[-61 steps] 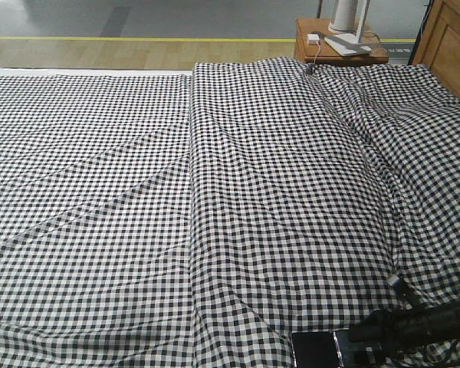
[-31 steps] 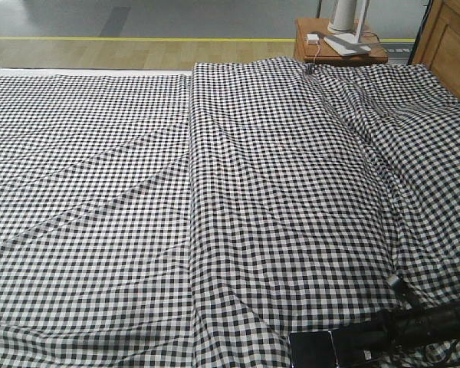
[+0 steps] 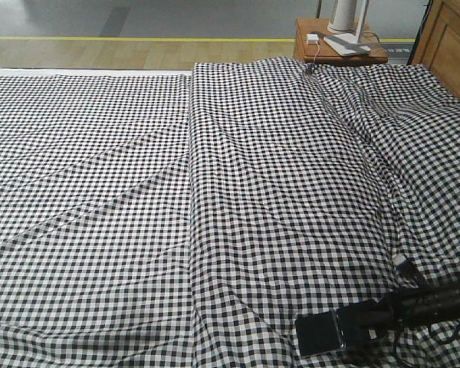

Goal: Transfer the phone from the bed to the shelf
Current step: 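Close the right gripper on the phone's edge and pinch it, then lift the phone off the bed with the right gripper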

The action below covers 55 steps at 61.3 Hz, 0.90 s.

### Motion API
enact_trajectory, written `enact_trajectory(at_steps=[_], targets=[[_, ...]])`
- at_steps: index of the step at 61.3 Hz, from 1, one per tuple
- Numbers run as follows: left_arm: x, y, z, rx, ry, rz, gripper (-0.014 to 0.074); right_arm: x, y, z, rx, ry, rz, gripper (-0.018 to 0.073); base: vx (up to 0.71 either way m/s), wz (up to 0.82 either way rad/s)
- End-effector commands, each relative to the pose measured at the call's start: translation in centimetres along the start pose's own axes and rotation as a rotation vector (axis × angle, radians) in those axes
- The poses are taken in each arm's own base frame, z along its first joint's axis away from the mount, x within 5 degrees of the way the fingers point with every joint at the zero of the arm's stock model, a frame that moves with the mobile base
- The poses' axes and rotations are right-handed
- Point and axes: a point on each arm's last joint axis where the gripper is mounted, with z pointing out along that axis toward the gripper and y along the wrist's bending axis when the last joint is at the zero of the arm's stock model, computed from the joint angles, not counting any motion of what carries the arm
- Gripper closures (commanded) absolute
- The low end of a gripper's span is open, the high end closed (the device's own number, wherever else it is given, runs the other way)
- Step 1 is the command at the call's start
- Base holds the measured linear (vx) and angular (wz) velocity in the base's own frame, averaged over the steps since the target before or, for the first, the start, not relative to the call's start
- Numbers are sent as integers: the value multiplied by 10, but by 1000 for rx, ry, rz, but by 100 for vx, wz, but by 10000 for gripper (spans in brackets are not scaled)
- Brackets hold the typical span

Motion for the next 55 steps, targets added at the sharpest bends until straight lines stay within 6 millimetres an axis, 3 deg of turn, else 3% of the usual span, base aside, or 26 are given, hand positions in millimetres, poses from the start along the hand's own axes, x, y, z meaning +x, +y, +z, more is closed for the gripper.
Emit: enact_trajectory(at_steps=[1,11,24,41,55], targets=[[-6,1,0,-5,-75,-10,596,-23,40,-28,-118,-57,-80,565,0,0],[-6,1,0,-5,-75,-10,596,-29,65,-46,-100,-95,-107,565,0,0],[-6,1,0,-5,-75,-10,596,-23,109,-67,-81,-124,-148,565,0,0],[-6,1,0,-5,-75,-10,596,-20,187,-103,-34,-240,-279,564,0,0],[-6,1,0,-5,-75,-10,596,-20,264,-109,12,-233,-477,562,0,0]])
